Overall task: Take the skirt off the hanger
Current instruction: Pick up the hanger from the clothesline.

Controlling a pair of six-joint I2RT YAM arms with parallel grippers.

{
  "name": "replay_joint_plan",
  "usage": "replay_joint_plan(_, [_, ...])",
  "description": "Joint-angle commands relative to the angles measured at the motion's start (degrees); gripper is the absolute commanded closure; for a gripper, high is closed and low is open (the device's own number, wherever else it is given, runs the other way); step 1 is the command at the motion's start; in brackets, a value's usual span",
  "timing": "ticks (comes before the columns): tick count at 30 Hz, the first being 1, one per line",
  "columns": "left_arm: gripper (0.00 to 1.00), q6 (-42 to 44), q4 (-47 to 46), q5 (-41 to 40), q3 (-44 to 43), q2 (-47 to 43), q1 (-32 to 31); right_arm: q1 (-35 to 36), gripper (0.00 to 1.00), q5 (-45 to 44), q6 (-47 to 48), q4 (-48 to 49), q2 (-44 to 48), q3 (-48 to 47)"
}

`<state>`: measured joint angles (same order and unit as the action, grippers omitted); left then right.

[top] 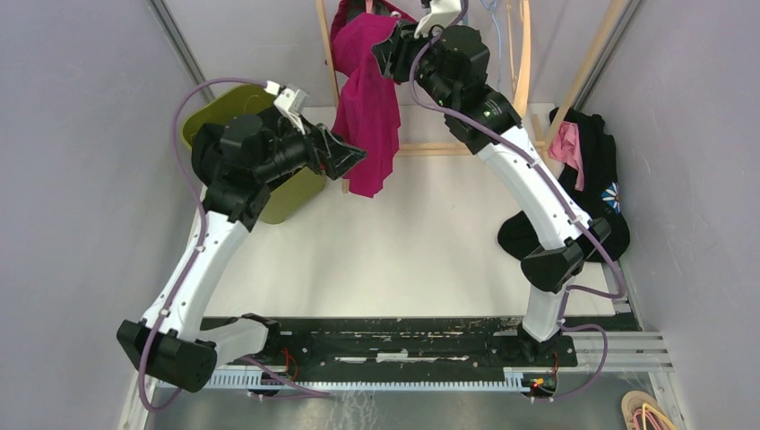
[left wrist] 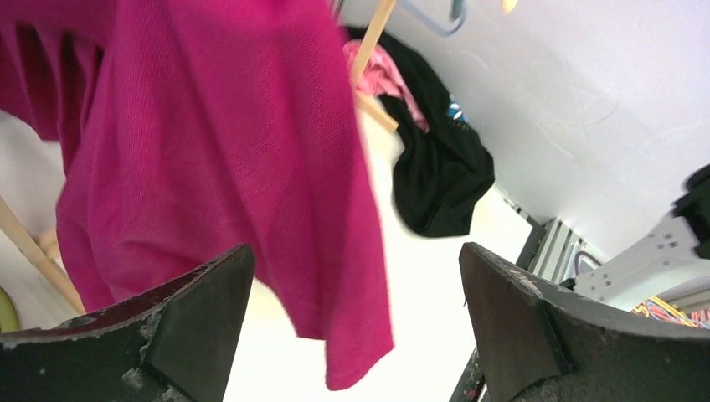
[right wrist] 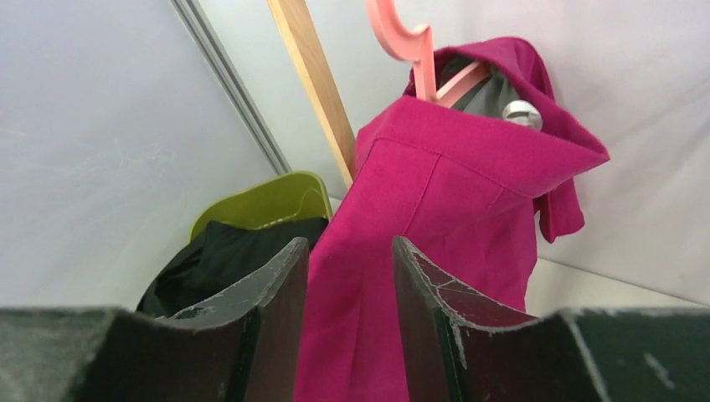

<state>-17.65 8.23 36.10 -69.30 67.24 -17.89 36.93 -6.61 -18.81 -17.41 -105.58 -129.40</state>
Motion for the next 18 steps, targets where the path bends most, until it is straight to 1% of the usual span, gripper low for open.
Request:
replay_joint_plan(1, [0.02,4.0,4.5,-0.2,-9.6,-6.7,-0.4,0.1,0.53,-1.1,1.5,1.3,0.6,-0.4])
replay_joint_plan(3, [0.01,4.9,6.4,-1.3,-12.0,-8.4,-0.4,0.1,0.53,-2.0,2.8,1.3,1.2,0.1])
replay_joint_plan(5, [0.0,5.6,7.4,-4.4,-13.8,-9.7,-0.3,0.1,0.53,-2.7,3.8,1.5,1.6,0.6])
replay_joint_plan(9, [0.01,7.9,3.6,-12.9,-13.8,-8.9,-0.3,0.1,0.53,-3.7,5.5,2.2,2.9,2.3])
replay_joint_plan(13, [0.0,10.9,-1.9,-15.0,-15.7,-1.3,-0.4,0.1,0.53,-4.5,7.2,3.2,5.8,6.8])
replay_joint_plan(18, [0.0,11.7,-6.8,-14.4,-25.1,12.0,-0.4,0.1,0.53,-4.8,8.9,4.1,10.2,14.2])
